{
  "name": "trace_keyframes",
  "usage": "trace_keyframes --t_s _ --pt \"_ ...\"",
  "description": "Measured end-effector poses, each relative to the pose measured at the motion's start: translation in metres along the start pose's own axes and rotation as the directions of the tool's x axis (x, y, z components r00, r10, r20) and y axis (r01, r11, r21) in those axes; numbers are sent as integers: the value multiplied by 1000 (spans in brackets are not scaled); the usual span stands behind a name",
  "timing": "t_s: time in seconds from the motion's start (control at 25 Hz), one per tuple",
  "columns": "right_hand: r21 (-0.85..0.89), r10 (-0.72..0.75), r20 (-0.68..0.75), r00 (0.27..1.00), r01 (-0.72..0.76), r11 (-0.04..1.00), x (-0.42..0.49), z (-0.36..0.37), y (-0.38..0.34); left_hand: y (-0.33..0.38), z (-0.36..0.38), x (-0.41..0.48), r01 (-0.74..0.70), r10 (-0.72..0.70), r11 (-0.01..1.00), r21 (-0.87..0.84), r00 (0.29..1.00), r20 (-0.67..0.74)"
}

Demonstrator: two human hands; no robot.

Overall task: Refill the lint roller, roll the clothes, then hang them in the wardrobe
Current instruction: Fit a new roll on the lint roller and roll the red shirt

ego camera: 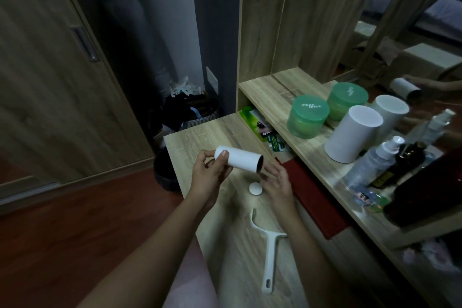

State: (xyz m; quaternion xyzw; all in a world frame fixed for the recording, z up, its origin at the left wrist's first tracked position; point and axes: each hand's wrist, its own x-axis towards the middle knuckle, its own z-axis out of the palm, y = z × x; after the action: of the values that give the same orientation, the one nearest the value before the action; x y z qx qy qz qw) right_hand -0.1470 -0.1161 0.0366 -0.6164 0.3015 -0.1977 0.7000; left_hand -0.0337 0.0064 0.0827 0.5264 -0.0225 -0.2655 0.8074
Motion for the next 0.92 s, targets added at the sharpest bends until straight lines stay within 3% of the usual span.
trace_keyframes --t_s 0.04,0.12,0.24,0.32,0.4,0.44,0.48,0.52,0.56,0.6,0.64,0.72,0.92 --pt "-290 -22 -13 1000 17 957 11 1 11 1 -3 3 3 -3 1000 -5 1000 -17" --pt "-714 -37 48 998 60 698 29 6 28 1 -8 6 11 -11 1000 -10 999 -34" --pt "-894 157 158 975 74 442 47 12 40 1 -15 12 14 -13 1000 10 999 -41" --pt "-961 239 153 959 88 261 51 16 39 1 -19 15 14 -13 1000 23 999 -45" --pt "-979 224 133 965 93 183 49 19 36 1 -19 17 10 -9 1000 24 999 -52" --pt "-968 186 122 975 76 238 46 20 34 2 -19 18 9 -8 1000 23 998 -58" --pt "-930 140 91 986 35 365 43 20 32 1 -18 19 8 -6 1000 22 998 -66" --pt "-825 105 44 994 -23 565 39 19 29 1 -18 20 6 -5 1000 19 997 -76" --pt "-611 93 -21 995 -87 787 33 19 24 0 -18 21 4 -3 1000 12 996 -94" --pt "-333 98 -65 993 -114 936 25 20 14 -2 -18 21 4 -4 1000 -2 993 -116" --pt "-92 82 -75 994 -88 992 15 21 3 -3 -17 20 5 -7 1000 -17 991 -137" --pt "82 14 -39 999 -11 997 -1 22 -18 -7 -15 18 7 -12 1000 -30 988 -155" --pt "-73 -149 -19 989 147 986 -17 16 -42 -9 -8 6 -9 7 1000 -18 994 -106"
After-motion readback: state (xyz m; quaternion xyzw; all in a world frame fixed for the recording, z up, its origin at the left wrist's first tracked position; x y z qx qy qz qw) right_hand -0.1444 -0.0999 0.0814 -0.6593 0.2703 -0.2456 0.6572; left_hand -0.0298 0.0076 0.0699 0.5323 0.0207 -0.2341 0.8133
